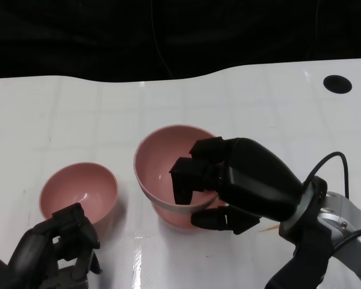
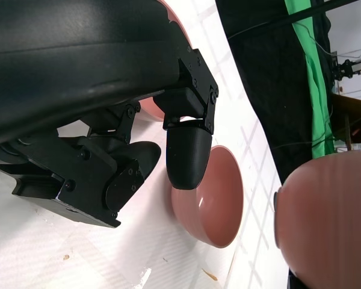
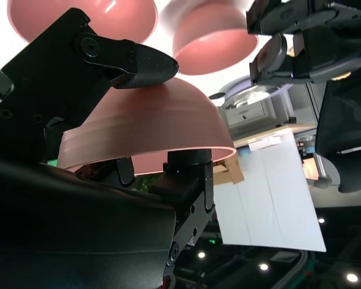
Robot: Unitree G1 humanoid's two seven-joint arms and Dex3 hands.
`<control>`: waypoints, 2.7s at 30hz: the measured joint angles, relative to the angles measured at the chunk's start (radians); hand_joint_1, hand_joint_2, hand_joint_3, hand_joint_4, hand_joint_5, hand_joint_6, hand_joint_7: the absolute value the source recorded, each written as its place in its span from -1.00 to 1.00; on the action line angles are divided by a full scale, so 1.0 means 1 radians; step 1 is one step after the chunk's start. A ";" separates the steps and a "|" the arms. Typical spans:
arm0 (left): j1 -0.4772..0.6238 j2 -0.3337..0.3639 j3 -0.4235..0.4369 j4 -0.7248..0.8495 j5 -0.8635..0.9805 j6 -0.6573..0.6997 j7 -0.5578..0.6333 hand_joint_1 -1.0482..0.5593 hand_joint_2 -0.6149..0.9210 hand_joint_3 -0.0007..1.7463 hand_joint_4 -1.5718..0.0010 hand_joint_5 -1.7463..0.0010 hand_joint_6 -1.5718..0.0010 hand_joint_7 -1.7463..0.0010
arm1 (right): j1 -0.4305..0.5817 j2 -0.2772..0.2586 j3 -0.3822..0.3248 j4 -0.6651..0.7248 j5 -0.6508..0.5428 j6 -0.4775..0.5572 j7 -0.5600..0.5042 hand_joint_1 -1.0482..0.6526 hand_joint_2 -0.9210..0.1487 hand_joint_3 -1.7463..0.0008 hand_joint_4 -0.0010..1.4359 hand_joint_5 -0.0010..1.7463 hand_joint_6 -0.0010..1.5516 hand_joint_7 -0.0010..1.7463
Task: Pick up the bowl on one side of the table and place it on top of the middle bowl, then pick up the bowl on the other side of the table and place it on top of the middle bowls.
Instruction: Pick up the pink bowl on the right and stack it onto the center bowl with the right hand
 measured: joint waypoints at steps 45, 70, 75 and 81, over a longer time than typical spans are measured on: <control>0.000 0.000 -0.002 -0.001 -0.007 0.000 -0.007 0.31 0.57 0.37 0.05 -1.00 0.16 -0.92 | -0.040 -0.007 0.023 0.221 -0.035 -0.038 -0.046 0.02 -0.40 -0.16 0.27 1.00 -0.17 1.00; -0.016 -0.009 -0.005 0.048 -0.013 -0.058 -0.011 0.32 0.64 0.30 0.05 -1.00 0.17 -0.93 | -0.117 0.027 0.086 0.324 -0.079 -0.035 -0.092 0.03 -0.51 0.07 0.26 1.00 -0.20 1.00; -0.016 -0.009 -0.005 0.048 -0.012 -0.058 -0.011 0.31 0.64 0.28 0.05 -1.00 0.17 -0.93 | -0.126 0.028 0.091 0.355 -0.085 -0.035 -0.108 0.05 -0.50 0.11 0.25 1.00 -0.20 1.00; -0.016 -0.009 -0.005 0.048 -0.007 -0.061 -0.011 0.32 0.63 0.28 0.05 -1.00 0.17 -0.94 | -0.134 0.029 0.101 0.410 -0.099 -0.036 -0.138 0.05 -0.56 0.08 0.25 1.00 -0.18 1.00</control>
